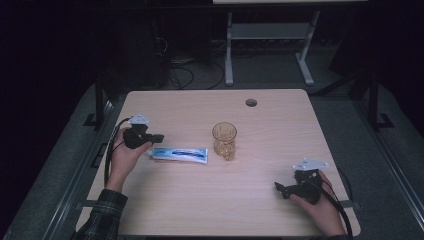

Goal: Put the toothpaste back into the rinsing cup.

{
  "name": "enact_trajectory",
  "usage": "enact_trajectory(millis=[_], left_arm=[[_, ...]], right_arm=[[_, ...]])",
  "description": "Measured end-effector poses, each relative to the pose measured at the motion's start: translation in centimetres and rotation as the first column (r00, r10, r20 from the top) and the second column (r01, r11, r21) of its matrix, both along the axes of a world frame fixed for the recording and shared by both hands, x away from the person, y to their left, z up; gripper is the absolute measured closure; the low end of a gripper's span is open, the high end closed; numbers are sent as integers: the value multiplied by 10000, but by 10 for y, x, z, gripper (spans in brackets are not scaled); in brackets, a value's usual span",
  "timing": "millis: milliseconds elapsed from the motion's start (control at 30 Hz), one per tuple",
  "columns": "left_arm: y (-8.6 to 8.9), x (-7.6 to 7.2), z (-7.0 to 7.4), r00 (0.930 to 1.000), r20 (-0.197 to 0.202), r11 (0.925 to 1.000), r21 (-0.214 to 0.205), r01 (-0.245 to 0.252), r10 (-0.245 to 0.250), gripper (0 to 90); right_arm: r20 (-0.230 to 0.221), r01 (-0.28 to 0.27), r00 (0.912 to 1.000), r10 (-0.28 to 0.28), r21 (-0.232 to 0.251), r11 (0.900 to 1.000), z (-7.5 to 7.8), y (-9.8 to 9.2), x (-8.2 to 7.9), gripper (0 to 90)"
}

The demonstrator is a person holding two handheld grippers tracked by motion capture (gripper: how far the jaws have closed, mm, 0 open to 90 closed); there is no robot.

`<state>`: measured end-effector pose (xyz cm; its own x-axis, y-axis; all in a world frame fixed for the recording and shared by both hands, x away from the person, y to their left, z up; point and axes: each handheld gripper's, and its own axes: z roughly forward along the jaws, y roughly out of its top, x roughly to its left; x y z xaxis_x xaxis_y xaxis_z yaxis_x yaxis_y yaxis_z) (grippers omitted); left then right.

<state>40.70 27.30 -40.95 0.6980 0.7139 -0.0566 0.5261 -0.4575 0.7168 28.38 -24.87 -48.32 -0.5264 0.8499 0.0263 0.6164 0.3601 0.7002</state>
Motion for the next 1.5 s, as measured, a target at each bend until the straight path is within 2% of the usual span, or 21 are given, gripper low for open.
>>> enact_trajectory(millis=[300, 367, 633, 1133, 1500], left_arm=[[-1, 10, -20, 9989, -406, 9994, 278, -208, 219, 900], [1, 12, -25, 9977, -614, 9988, 427, -249, 275, 900], [1, 13, -31, 9960, -862, 9981, 596, -186, 237, 900], [6, 2, -36, 9938, -1090, 9975, 690, -164, 238, 900], [6, -17, -37, 9913, -1315, 9954, 960, 60, 67, 900]], right_arm=[[3, 1, 10000, -1, 3, 10000, 0, 0, 0, 4], [2, 1, 10000, -1, 3, 10000, 0, 0, 0, 5], [-5, 3, 10000, -3, 0, 10000, 0, 0, 0, 4], [0, 3, 10000, -3, 4, 10000, 0, 0, 0, 4], [3, -1, 10000, 1, 2, 10000, 0, 0, 0, 5]])
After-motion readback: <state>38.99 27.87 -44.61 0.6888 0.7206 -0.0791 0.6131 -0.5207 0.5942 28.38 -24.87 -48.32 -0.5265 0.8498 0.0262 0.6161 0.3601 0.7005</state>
